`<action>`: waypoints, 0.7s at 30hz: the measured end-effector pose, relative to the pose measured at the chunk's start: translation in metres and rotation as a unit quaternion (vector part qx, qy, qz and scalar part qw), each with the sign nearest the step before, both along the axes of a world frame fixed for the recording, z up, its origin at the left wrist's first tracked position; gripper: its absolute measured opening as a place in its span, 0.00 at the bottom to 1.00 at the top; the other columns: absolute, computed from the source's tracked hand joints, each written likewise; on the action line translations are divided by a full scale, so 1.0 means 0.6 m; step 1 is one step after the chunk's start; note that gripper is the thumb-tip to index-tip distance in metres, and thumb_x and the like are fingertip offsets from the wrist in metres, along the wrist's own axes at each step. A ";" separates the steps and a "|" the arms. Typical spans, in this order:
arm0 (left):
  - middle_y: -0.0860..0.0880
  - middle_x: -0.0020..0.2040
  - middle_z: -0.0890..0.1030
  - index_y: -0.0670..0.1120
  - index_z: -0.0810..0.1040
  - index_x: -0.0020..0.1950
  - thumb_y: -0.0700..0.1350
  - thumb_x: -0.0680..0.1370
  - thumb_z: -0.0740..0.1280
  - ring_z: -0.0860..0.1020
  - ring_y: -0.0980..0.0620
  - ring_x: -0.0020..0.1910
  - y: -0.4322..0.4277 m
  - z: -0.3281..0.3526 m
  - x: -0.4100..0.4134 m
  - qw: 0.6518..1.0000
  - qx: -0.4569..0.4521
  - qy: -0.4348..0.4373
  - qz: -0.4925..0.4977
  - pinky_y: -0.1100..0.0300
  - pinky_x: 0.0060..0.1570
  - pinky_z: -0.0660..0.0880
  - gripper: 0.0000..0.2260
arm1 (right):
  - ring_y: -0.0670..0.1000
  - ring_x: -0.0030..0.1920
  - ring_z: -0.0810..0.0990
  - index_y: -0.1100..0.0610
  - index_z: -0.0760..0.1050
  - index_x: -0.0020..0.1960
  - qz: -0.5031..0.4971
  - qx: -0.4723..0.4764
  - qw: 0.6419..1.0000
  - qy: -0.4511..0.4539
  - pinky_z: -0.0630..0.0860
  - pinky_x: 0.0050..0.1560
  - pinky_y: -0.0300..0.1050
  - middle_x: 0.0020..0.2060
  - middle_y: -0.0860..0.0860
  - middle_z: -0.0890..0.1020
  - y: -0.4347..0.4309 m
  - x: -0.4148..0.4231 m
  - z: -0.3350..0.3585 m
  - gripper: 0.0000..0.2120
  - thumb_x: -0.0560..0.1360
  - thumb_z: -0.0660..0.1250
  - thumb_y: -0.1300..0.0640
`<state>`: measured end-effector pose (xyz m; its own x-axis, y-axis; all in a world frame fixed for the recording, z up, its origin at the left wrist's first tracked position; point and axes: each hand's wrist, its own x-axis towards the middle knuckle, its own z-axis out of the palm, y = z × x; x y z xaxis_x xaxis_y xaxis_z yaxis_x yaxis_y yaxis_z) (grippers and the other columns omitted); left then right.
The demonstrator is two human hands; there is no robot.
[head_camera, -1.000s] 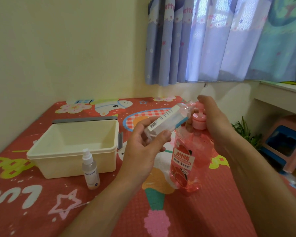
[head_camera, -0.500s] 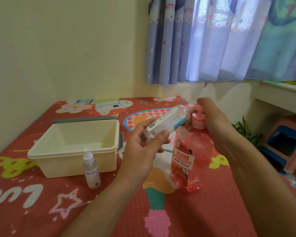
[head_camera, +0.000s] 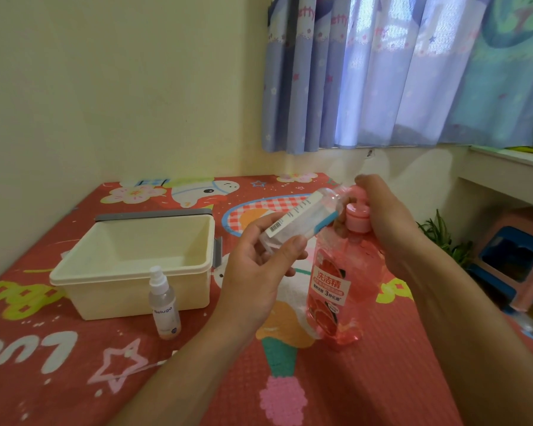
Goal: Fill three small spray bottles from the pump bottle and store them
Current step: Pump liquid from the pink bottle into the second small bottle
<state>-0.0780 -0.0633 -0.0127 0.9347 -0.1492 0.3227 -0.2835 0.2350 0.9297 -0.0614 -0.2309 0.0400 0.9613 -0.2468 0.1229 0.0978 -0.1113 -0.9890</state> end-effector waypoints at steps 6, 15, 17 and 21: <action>0.44 0.51 0.83 0.51 0.75 0.61 0.48 0.68 0.72 0.82 0.56 0.42 0.001 0.001 0.000 1.000 -0.002 -0.006 0.000 0.67 0.38 0.76 0.22 | 0.49 0.24 0.74 0.58 0.75 0.32 0.008 0.012 1.000 -0.005 0.66 0.32 0.46 0.25 0.56 0.77 -0.001 -0.002 -0.001 0.27 0.80 0.54 0.41; 0.56 0.49 0.82 0.50 0.75 0.60 0.36 0.73 0.72 0.82 0.62 0.45 0.001 -0.006 0.004 1.000 -0.004 -0.014 0.003 0.69 0.44 0.77 0.19 | 0.48 0.23 0.73 0.58 0.74 0.32 0.000 -0.007 1.000 -0.003 0.65 0.32 0.46 0.23 0.55 0.77 0.001 0.000 0.000 0.25 0.80 0.53 0.45; 0.55 0.50 0.82 0.49 0.75 0.61 0.36 0.73 0.72 0.82 0.61 0.46 0.002 -0.006 0.004 1.000 -0.003 -0.016 0.004 0.68 0.44 0.77 0.19 | 0.48 0.23 0.73 0.58 0.74 0.31 0.001 0.004 1.000 -0.005 0.66 0.32 0.47 0.23 0.55 0.77 0.000 0.000 -0.001 0.26 0.80 0.53 0.45; 0.53 0.52 0.82 0.51 0.75 0.60 0.38 0.72 0.73 0.81 0.59 0.47 0.001 -0.008 0.004 1.000 -0.003 -0.019 0.002 0.68 0.44 0.77 0.18 | 0.50 0.26 0.75 0.58 0.75 0.32 0.004 0.014 1.000 -0.004 0.68 0.33 0.46 0.27 0.57 0.78 -0.001 0.000 -0.002 0.29 0.79 0.54 0.38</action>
<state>-0.0754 -0.0630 -0.0172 0.9227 -0.1434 0.3580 -0.3188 0.2385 0.9173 -0.0614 -0.2313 0.0388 0.9621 -0.2434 0.1230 0.1058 -0.0822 -0.9910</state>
